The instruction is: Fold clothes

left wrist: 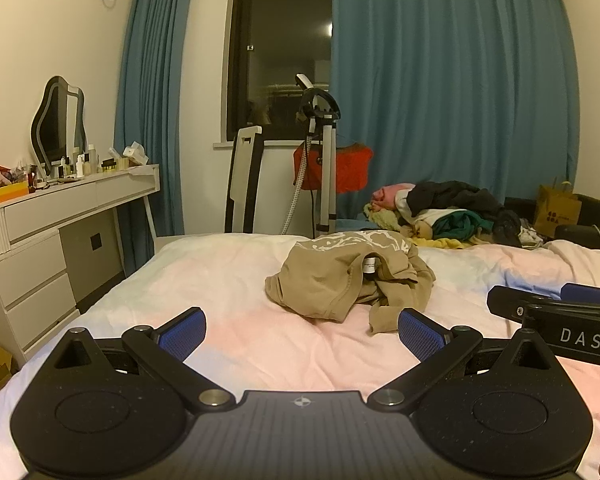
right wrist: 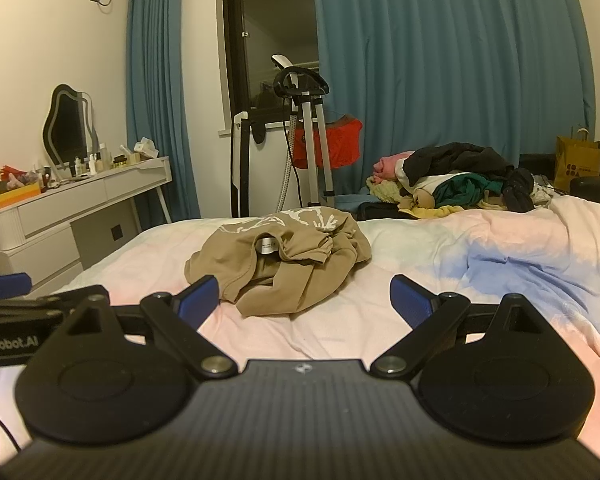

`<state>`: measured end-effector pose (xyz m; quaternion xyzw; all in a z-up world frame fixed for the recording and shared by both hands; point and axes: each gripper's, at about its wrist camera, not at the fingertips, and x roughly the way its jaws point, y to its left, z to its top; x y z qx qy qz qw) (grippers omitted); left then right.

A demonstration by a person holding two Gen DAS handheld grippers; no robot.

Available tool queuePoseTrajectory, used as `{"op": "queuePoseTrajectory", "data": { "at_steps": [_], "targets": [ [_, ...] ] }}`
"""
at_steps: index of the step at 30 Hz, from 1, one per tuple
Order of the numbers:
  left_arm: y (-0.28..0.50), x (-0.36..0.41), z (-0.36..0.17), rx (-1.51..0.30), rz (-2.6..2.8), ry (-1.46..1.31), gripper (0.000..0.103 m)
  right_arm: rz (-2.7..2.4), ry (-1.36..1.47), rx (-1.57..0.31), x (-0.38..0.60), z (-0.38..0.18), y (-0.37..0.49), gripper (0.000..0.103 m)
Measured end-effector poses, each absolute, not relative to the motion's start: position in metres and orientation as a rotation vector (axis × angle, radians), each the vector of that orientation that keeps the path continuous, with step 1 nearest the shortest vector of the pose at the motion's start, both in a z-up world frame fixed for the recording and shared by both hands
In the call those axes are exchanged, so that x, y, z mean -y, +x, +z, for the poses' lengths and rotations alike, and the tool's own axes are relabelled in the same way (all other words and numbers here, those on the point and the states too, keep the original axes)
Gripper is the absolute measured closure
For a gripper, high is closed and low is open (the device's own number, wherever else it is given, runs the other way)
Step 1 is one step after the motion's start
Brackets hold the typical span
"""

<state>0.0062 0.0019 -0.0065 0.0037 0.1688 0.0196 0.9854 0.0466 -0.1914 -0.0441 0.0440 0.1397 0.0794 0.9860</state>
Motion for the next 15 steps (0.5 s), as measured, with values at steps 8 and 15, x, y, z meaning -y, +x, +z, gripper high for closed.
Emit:
{"op": "queuePoseTrajectory", "data": {
  "at_steps": [8, 15],
  "targets": [
    [0.017, -0.001, -0.019, -0.414, 0.003, -0.031, 0.0, 0.135, 0.116, -0.299, 0.193, -0.041, 0.047, 0.009],
    [0.087, 0.016, -0.042, -0.52, -0.008, 0.068, 0.004, 0.144, 0.202, -0.273, 0.204, -0.041, 0.049, 0.009]
  ]
}}
